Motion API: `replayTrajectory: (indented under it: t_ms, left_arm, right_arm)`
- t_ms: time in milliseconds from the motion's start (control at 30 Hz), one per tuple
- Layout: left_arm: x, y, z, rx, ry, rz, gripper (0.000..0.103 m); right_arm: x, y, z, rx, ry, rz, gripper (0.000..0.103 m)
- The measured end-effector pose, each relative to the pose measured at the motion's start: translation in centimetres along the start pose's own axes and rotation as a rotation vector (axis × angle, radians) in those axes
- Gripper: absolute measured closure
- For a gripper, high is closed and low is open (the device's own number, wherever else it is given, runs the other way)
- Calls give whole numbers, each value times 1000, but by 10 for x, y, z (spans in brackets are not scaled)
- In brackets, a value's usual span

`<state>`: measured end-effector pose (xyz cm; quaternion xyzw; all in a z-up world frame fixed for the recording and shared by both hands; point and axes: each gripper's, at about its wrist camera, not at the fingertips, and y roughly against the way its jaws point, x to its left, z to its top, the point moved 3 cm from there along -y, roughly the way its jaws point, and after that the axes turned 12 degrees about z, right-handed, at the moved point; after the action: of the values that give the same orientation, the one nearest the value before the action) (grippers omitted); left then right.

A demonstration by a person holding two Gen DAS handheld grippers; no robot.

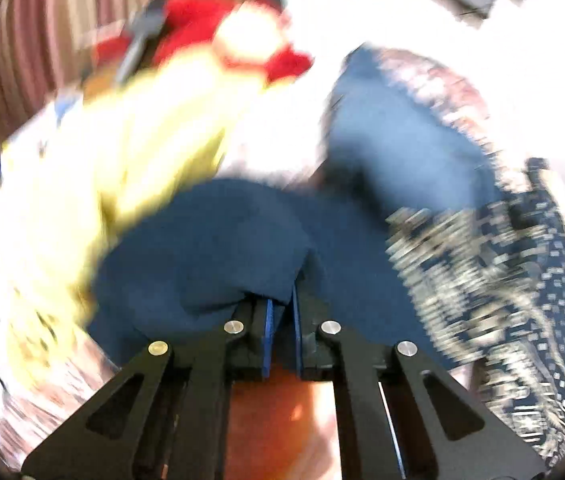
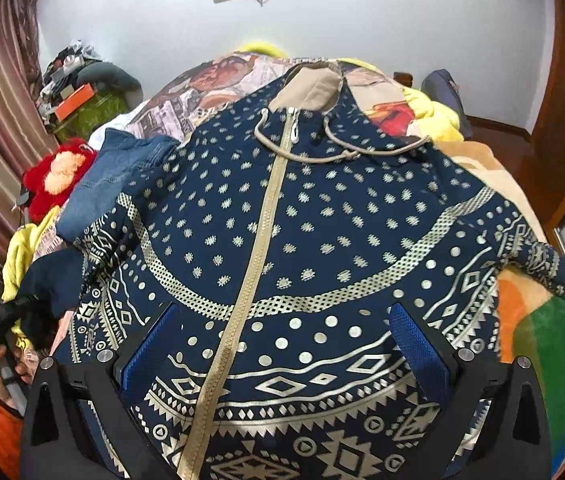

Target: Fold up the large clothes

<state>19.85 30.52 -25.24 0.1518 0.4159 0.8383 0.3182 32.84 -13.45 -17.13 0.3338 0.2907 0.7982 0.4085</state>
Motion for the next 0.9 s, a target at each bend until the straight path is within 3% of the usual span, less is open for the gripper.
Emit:
replayTrajectory:
  t_ms: [267,367,500,700,900]
  left_arm:
    - [-104,128,85,-310,-170,-169,96]
    - [-150,157,113,-383,-225,-234,96]
    - [-216,191,126,-445,-325,-330,96]
    - [-335,199,90,-419,-566,-441,96]
    - [-424,147,-4,-197,-817,-473,96]
  right_arm:
    - [-14,29,2,-56,-23,1,0]
    - [-25,42,3,-82,-34,-5,0]
    - [-44,56,3,-108,-64,-17,0]
    - [-80,72,2,-128,-134,-31,0]
    - [-111,80,-5,-114,-159,-80,0]
